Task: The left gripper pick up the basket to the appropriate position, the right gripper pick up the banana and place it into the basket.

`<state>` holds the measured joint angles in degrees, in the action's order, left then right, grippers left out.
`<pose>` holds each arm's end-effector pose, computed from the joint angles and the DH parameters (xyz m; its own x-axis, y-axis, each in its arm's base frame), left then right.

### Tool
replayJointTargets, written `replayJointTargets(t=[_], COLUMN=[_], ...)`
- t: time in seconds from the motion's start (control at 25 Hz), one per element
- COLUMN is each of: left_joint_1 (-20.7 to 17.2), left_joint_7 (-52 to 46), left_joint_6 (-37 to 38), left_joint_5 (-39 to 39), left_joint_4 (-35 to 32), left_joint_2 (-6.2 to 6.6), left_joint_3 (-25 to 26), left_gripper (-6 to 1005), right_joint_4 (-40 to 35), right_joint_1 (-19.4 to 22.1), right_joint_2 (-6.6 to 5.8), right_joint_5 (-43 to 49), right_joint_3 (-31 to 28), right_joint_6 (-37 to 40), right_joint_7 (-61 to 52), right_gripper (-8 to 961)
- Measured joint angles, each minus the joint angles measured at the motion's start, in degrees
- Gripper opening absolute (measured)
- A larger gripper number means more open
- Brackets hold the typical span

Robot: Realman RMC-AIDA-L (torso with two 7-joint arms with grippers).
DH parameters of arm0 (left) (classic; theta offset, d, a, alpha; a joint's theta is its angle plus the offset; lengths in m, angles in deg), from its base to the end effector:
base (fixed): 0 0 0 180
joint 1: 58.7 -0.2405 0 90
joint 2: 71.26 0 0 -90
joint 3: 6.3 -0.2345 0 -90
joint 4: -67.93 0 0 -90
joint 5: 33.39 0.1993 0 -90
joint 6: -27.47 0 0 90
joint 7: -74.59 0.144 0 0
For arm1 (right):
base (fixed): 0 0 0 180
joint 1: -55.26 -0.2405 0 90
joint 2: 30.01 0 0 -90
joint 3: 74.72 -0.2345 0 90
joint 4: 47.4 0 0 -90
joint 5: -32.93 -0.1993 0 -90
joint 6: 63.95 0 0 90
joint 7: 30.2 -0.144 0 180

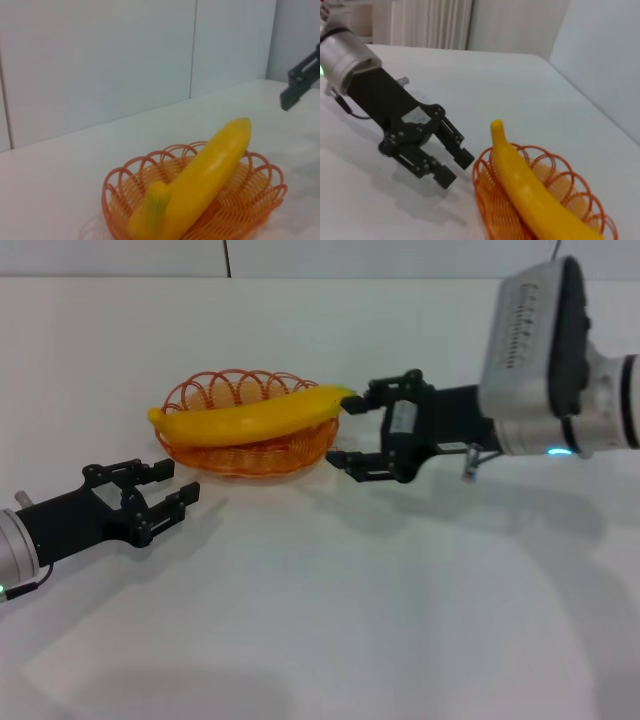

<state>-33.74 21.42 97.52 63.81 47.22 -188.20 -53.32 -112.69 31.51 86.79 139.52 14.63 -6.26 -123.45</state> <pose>-0.3011 0.2992 -0.0176 0.8389 0.2568 0.4799 0.4797 -0.7655 -0.4289 0.1689 0.3341 -0.0332 0.9850 -0.0582 -0.1624 -0.1141 -0.9259 -0.3602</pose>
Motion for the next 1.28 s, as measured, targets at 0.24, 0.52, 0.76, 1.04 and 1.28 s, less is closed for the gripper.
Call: replayJointTargets(t=[0.24,0.52,0.76,1.04,1.28], left_joint_1=[0.00,-0.16,-0.20,-0.16,0.22], left_joint_7=[0.00,0.00,0.00,0.47,1.44], left_joint_6=[0.00,0.00,0.00,0.00,0.00], left_joint_5=[0.00,-0.02,-0.27,-0.60,-1.14], left_joint_4=[0.05,0.06,0.06,0.16,1.13], left_joint_2=[-0.03,-0.05,-0.05,-0.09,-0.14], left_joint_3=[0.00,0.00,0.06,0.09,0.05], left_gripper=[465,466,466,466,466], right_joint_4=[5.40,11.02,15.66,21.52,23.17], right_joint_1=[0.76,1.60,1.69,0.42,-0.55], right_joint_2=[0.01,0.00,0.00,-0.07,-0.09], right_joint_5=[-1.65,-6.31,-10.21,-13.48,-13.62], right_joint_3=[-7.21,-8.96,-11.04,-13.65,-13.82], right_joint_6=[4.80,5.17,8.43,10.40,10.41], right_joint_7=[4.70,10.98,16.08,21.87,22.32], right_gripper=[655,654,654,654,654])
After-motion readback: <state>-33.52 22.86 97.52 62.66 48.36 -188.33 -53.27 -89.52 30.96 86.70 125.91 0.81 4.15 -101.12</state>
